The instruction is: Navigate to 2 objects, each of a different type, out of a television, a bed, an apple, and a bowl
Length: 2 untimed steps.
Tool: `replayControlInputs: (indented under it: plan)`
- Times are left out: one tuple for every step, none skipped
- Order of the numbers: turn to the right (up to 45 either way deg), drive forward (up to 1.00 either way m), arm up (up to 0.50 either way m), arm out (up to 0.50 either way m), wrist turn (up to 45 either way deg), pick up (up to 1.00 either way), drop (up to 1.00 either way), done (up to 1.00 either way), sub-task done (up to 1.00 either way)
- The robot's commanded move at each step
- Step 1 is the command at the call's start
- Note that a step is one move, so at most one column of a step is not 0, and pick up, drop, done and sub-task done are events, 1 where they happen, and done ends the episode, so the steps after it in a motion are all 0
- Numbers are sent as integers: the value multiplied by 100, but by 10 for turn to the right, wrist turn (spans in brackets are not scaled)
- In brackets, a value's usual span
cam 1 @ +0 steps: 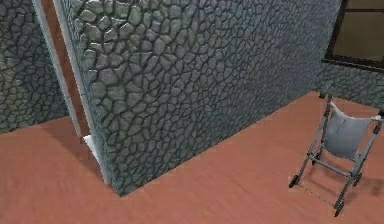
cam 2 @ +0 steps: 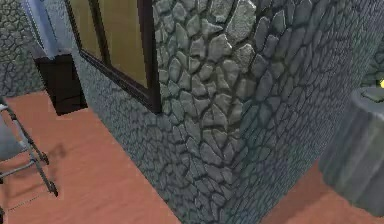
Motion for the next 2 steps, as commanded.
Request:
replayControlInputs:
  plan:
    - [390,0,0,0,0,0,0,0,0]
    - [0,15,0,0,0,0,0,0,0]
